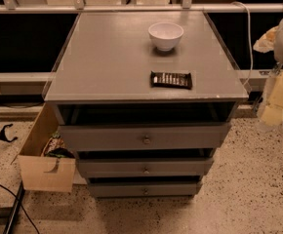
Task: Open middle drawer
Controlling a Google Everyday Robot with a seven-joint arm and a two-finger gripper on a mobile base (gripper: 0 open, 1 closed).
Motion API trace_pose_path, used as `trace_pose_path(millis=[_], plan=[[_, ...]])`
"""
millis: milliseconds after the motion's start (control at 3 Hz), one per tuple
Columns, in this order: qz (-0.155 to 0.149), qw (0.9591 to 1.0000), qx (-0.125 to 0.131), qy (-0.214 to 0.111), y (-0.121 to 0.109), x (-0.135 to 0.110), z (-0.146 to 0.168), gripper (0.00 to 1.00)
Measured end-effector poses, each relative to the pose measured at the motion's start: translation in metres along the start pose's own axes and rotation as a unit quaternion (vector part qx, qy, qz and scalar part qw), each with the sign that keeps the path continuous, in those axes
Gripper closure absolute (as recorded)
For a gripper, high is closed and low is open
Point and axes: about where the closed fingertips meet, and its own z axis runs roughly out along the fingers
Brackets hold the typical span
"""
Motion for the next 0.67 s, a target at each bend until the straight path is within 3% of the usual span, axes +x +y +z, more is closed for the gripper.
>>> trace_pose_path(millis=[333,667], plan=[[0.0,1.0,0.0,0.0,0.0,0.0,0.0,0.0],[0.02,0.9998,0.005,-0.006,0.01,0.004,0.028,0.0]])
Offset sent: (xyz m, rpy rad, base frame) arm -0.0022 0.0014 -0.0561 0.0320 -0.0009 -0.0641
